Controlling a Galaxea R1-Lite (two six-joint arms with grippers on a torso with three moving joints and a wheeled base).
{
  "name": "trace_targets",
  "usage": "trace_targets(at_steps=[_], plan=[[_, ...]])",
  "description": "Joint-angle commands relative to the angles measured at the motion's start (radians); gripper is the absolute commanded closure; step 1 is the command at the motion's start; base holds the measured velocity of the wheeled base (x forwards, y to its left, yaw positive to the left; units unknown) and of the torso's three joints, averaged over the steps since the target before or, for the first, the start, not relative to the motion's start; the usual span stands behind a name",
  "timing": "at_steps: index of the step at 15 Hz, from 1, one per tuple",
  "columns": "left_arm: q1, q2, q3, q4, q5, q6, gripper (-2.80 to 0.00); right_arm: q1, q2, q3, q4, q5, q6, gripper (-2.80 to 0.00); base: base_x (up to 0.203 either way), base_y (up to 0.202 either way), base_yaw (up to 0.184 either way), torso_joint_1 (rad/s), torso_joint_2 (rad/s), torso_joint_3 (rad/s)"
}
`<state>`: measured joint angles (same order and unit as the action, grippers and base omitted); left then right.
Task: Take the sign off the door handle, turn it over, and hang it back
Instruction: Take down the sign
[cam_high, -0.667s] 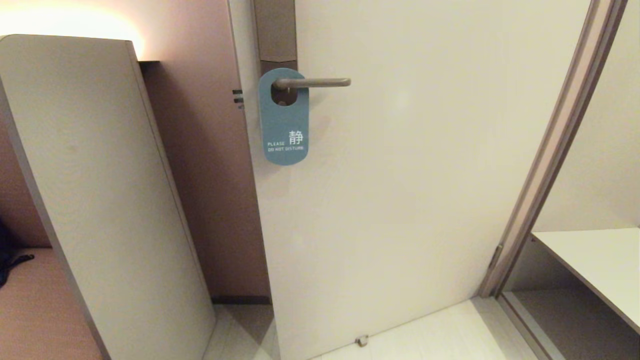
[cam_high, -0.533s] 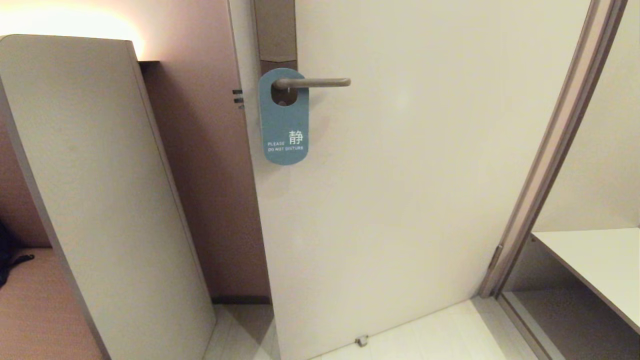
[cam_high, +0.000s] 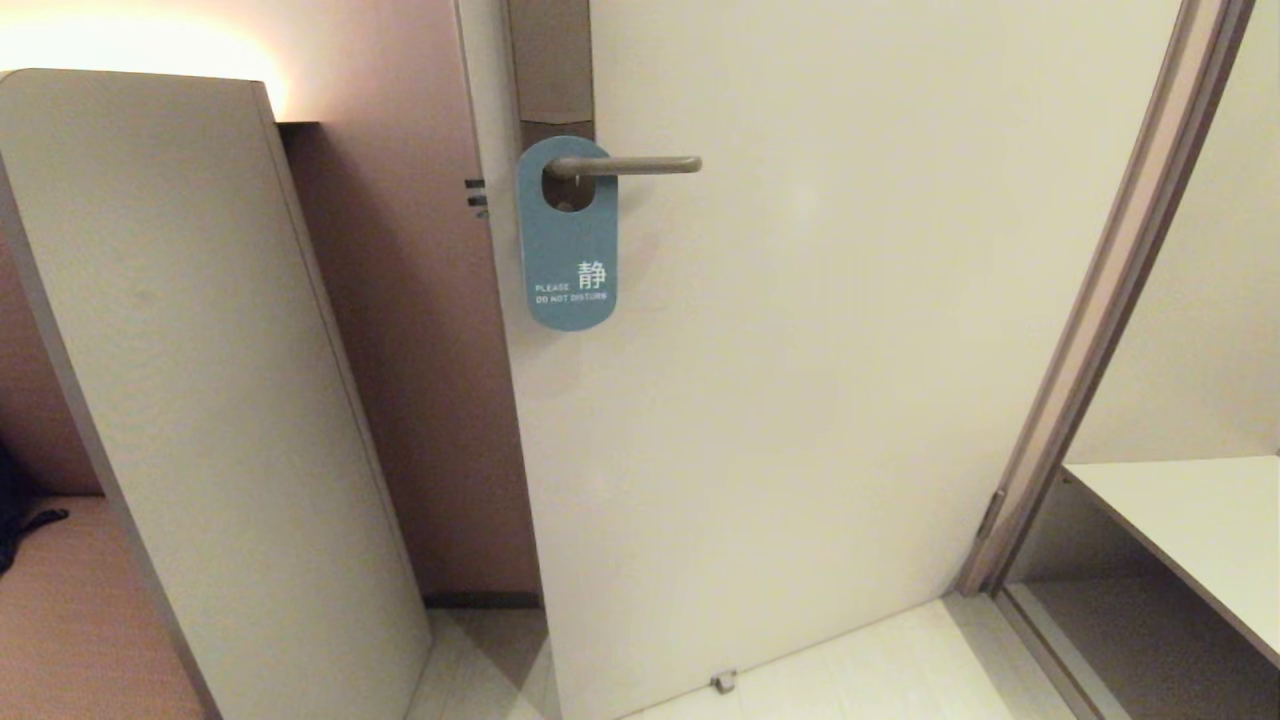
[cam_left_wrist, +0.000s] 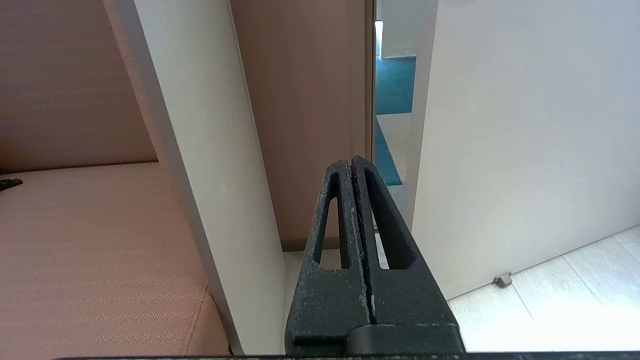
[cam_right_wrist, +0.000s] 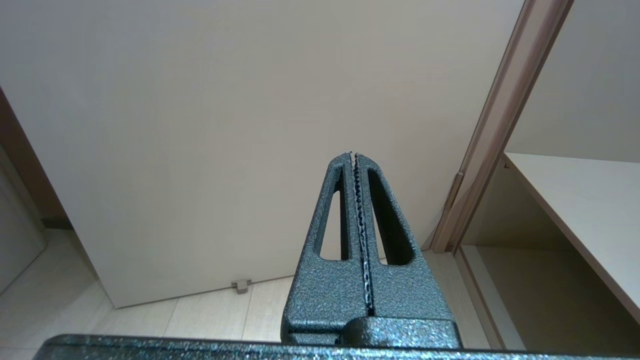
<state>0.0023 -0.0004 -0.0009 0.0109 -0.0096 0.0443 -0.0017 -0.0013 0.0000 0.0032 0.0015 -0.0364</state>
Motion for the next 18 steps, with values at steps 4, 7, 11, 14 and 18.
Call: trace_targets(at_steps=[4,7,11,14,18], plan=[[0.0,0.0,-0.002,0.001,-0.004,-0.001,0.0,0.0,0.001,0.0,0.0,0.0,0.0,0.0,0.0,0.0,0.0,0.0,0.0,0.0],[-0.002,0.0,-0.002,0.004,-0.004,0.002,0.0,0.0,0.001,0.0,0.0,0.0,0.0,0.0,0.0,0.0,0.0,0.0,0.0,0.0],[-0.002,0.0,-0.008,0.008,-0.006,0.006,0.0,0.0,0.001,0.0,0.0,0.0,0.0,0.0,0.0,0.0,0.0,0.0,0.0,0.0],[-0.002,0.015,-0.061,0.018,-0.024,0.007,0.0,0.0,0.001,0.0,0.0,0.0,0.0,0.0,0.0,0.0,0.0,0.0,0.0,0.0],[-0.015,0.229,-0.198,0.02,-0.041,-0.023,0.0,0.0,0.001,0.0,0.0,0.0,0.0,0.0,0.0,0.0,0.0,0.0,0.0,0.0]])
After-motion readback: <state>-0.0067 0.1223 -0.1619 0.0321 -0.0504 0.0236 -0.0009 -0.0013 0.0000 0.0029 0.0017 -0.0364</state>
